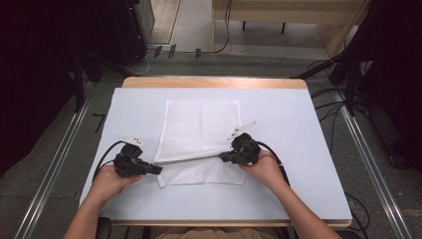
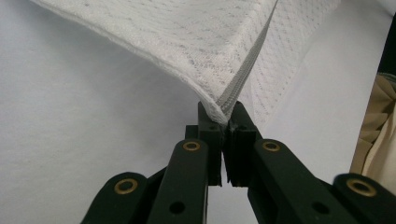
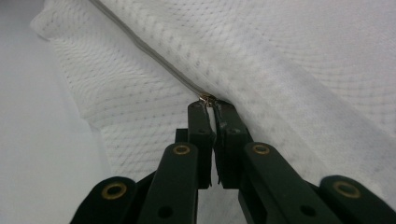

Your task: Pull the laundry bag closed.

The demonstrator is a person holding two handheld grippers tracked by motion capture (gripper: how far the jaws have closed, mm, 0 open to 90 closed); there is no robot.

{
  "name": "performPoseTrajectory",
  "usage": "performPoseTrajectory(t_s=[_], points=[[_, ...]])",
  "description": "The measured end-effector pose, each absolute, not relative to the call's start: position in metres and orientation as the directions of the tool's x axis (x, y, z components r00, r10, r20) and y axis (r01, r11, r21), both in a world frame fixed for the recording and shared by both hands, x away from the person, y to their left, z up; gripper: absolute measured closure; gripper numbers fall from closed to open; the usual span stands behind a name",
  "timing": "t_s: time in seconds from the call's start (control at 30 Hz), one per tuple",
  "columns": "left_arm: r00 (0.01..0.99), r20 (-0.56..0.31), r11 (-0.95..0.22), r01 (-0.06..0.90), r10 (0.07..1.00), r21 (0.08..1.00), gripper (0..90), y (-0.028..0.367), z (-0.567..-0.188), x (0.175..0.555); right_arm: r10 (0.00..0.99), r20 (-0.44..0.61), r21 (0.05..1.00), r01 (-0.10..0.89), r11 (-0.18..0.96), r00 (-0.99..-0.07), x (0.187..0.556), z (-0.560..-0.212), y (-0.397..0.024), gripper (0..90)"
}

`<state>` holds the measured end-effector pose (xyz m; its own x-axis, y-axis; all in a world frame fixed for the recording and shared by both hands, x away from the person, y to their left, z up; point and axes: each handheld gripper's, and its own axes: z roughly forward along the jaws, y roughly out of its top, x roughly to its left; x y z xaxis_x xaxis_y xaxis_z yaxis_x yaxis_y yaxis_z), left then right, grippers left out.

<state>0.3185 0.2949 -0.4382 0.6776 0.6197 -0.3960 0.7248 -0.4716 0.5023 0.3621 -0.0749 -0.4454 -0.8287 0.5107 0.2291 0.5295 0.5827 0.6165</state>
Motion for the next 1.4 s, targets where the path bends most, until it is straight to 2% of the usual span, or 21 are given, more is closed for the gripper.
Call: performPoseTrajectory(t_s=[1.0, 1.4], points=[[0.677, -0.394, -0.464, 0.724, 0.622, 0.511, 87.5, 0.299, -0.437, 0.318, 0.551, 0.222, 0.609, 0.555, 0.567, -0.805, 0.360, -0.443, -0.121, 87.9], [0.673, -0.396, -0.453, 0.726, 0.625, 0.518, 86.2, 0.300, -0.438, 0.319, 0.544, 0.221, 0.608, 0.551, 0.572, -0.809, 0.349, -0.438, -0.124, 87.5]])
